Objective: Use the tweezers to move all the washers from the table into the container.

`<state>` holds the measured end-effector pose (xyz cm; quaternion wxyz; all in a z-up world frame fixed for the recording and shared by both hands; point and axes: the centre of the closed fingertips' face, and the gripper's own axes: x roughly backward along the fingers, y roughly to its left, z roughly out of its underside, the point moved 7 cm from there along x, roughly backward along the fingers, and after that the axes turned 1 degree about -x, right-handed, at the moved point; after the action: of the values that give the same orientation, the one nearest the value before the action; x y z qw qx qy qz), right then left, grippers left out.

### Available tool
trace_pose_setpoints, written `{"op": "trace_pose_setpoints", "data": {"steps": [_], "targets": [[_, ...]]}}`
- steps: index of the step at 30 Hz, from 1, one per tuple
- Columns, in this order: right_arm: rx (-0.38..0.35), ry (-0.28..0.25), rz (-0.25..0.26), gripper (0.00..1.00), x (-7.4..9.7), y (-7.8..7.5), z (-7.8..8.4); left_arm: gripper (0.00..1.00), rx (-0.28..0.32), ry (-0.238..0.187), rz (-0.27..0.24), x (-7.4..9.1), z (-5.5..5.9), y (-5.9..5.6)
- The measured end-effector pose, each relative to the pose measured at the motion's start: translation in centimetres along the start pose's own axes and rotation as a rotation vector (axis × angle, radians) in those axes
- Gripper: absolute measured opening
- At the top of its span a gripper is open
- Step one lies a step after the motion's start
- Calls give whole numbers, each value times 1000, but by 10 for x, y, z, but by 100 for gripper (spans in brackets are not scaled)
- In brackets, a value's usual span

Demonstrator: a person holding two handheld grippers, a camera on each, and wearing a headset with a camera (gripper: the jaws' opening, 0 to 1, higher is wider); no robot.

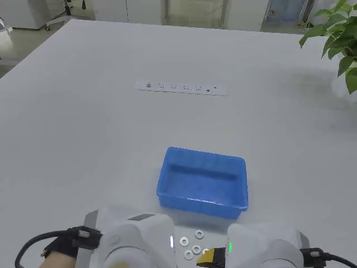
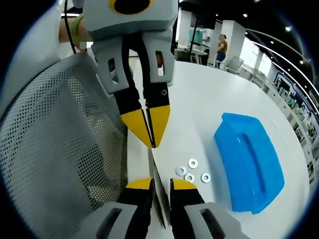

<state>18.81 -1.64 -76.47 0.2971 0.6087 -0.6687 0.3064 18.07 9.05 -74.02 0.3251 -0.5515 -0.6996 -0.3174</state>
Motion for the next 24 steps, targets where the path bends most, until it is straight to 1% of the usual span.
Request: {"op": "trace_pose_setpoints", "data": {"steps": [1, 3, 5, 6, 12, 15, 16, 17, 21, 24], "targets": [[5, 7, 0, 11, 0, 1, 1, 0, -4, 12, -5, -1, 3, 1], [22, 22, -5, 11, 0, 3, 2, 1, 4, 24, -7, -2, 7, 1], [30, 28, -4, 12, 0, 4, 3, 9, 29, 32, -2, -6, 11, 1], [30, 28, -5, 12, 1, 4, 3, 10, 33, 34, 5, -8, 12, 0], [14, 22, 7, 14, 5, 5, 3, 8, 21, 65, 21, -23, 18, 0], [-4, 17, 17, 15, 8, 4, 4, 5, -16, 89, 19, -26, 19, 0], [-10, 17, 22, 16, 10, 4, 6, 2, -26, 77, 29, -26, 18, -1], [-12, 18, 25, 16, 10, 4, 6, 0, -32, 80, 36, -26, 18, -1], [-26, 15, 36, 16, 12, 4, 8, 0, -56, 83, 36, -25, 18, 0], [-31, 16, 39, 17, 12, 3, 8, 0, -58, 73, 40, -18, 14, -1]]}}
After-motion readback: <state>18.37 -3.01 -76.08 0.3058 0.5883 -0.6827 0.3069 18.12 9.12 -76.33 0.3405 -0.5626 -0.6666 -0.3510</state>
